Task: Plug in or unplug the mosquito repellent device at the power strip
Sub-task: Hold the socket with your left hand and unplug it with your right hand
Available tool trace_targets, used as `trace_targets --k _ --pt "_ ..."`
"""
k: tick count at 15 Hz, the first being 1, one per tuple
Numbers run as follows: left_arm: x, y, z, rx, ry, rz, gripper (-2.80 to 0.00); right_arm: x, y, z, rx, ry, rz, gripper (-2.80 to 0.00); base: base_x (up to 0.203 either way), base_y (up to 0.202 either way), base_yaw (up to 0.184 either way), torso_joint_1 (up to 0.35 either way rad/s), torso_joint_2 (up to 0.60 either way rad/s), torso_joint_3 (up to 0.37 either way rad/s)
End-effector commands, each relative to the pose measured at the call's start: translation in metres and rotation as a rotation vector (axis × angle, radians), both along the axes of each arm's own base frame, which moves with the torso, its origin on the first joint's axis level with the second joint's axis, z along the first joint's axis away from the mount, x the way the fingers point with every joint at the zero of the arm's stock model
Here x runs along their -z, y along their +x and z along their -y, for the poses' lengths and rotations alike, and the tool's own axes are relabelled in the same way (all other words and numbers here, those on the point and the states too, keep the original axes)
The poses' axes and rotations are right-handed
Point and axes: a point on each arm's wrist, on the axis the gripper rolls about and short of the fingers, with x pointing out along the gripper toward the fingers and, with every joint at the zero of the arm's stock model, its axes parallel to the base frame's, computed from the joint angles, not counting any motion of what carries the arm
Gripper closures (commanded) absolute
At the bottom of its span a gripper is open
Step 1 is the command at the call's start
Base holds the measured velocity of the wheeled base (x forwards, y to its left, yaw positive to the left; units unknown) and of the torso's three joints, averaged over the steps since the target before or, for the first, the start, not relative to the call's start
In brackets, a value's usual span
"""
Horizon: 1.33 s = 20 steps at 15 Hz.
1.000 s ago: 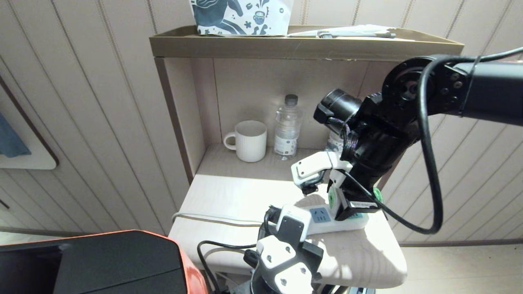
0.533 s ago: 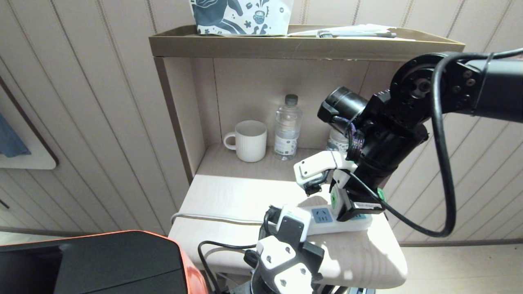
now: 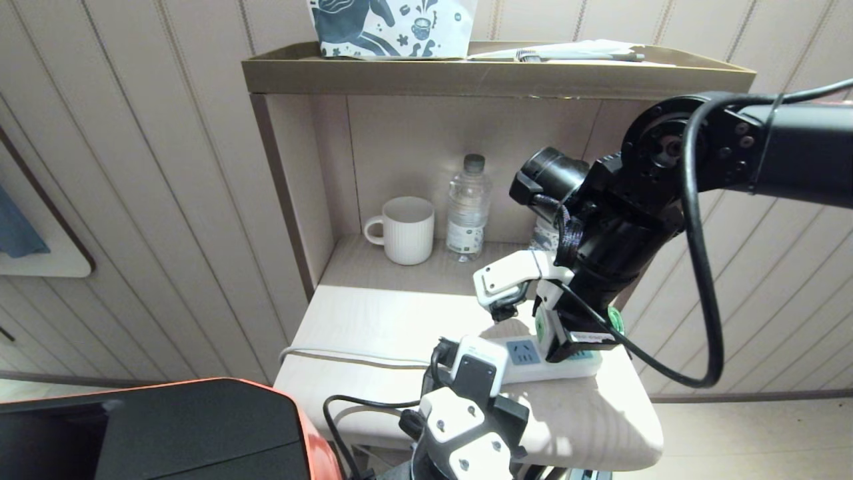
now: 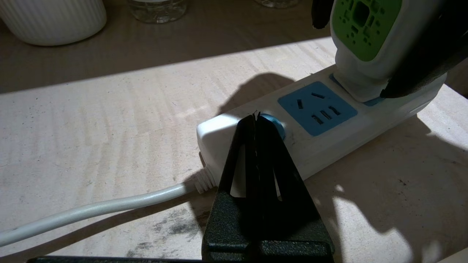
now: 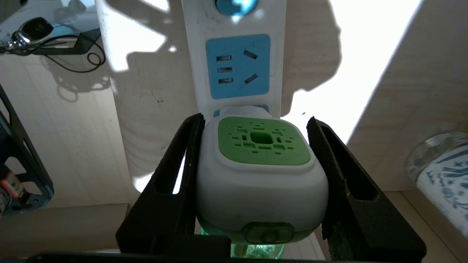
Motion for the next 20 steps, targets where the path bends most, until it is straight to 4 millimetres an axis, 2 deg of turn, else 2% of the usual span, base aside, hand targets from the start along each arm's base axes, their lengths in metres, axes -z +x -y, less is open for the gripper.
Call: trace_targets --k 1,6,10,14,17,20 --pt "0.000 0.000 0.000 -0.003 -0.006 0.002 0.00 -0.011 -0.005 0.002 -0.007 0.018 0.033 0.00 0.000 0.000 0.000 0.000 0.00 0.000" --pt "0.004 -0.001 -0.001 -0.003 -0.001 -0.001 0.00 -0.015 -0.015 0.014 0.005 0.019 0.023 0.00 0.000 0.000 0.000 0.000 0.00 0.000" --pt "0.004 -0.001 -0.001 -0.003 -0.002 0.000 0.00 0.006 -0.014 0.013 0.006 -0.027 -0.049 0.00 0.000 0.000 0.000 0.000 0.00 0.000" --pt "0.001 -0.001 -0.001 -0.004 -0.007 0.004 0.00 0.021 -0.003 0.006 0.003 -0.043 -0.068 0.00 0.000 0.000 0.000 0.000 0.00 0.000" --pt "0.006 0.000 0.000 -0.003 0.005 -0.001 0.00 0.014 -0.003 0.004 0.001 -0.028 -0.036 0.00 0.000 0.000 0.000 0.000 0.00 0.000" --pt "0.008 0.000 0.000 -0.003 0.010 -0.004 0.00 -0.014 -0.012 0.008 -0.005 0.025 0.050 0.00 0.000 0.000 0.000 0.000 0.00 0.000"
